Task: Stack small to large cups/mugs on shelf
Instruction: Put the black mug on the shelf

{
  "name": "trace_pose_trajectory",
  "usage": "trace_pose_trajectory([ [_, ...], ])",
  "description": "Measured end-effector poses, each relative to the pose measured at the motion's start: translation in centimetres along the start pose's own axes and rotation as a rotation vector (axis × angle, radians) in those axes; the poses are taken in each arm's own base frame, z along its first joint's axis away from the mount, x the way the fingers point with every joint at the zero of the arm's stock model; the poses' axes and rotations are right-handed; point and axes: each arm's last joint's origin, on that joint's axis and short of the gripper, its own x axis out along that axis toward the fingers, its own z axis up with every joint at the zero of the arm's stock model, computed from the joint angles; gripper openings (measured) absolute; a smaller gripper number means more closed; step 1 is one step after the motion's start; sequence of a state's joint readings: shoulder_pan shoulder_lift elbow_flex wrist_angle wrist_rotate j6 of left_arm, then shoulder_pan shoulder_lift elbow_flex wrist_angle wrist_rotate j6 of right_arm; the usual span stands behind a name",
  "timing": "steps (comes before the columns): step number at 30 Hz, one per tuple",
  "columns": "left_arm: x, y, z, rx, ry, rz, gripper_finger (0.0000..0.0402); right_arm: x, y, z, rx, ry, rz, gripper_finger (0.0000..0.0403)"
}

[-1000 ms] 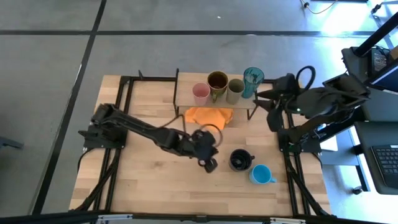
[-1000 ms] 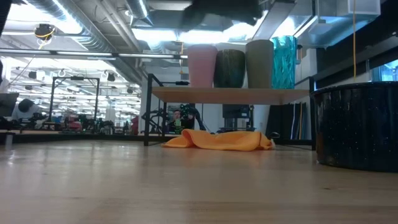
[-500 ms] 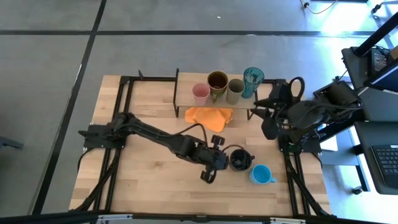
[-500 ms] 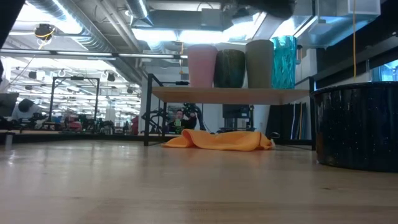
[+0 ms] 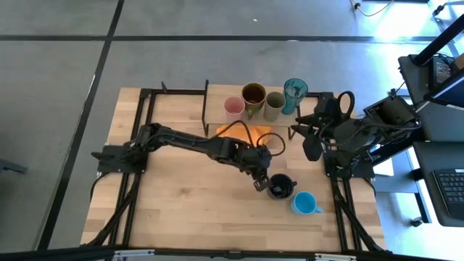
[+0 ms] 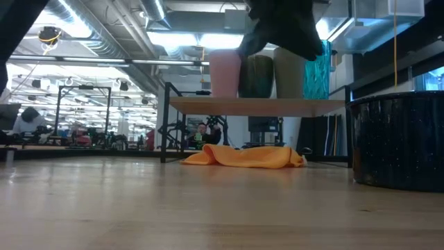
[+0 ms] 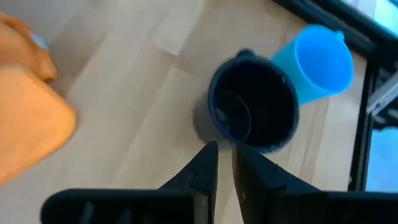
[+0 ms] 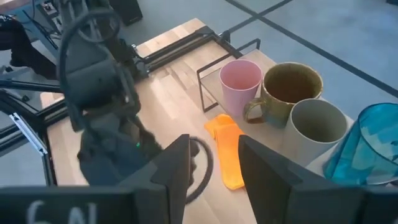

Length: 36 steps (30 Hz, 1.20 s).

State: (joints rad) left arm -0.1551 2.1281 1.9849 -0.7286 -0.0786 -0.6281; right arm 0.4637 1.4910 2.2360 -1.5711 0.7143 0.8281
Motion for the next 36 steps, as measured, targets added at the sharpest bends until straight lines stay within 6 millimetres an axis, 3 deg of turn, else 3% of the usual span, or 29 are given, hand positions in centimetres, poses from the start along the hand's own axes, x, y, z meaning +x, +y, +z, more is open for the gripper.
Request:
trace_pose_trajectory([
  [7,1.3,-4.0,-1.3,0.104,-0.07,-0.204,0.0041,0.0,0.0,0.0,0.002,-0.001,-0.001,0.0139],
  [19,5.3,-3.6,-3.0,0.113,-0.038,-0.134,0.0041,0.0,0.0,0.0,0.004,0.001,0.0,0.0139],
  [23,5.4,-3.5,-2.9,0.114,-0.05,-0.121,0.0041,0.0,0.0,0.0,0.004,0.004,0.003,0.0139],
  [29,7.3,-3.1,-3.4,0.11,-0.044,-0.112,0.0041,0.0,0.0,0.0,0.004,0.007,0.006,0.0139],
  [36,7.5,-2.6,-3.5,0.158,-0.015,-0.088,0.0041,0.0,0.1,0.0,0.003,0.013,0.012,0.0139],
])
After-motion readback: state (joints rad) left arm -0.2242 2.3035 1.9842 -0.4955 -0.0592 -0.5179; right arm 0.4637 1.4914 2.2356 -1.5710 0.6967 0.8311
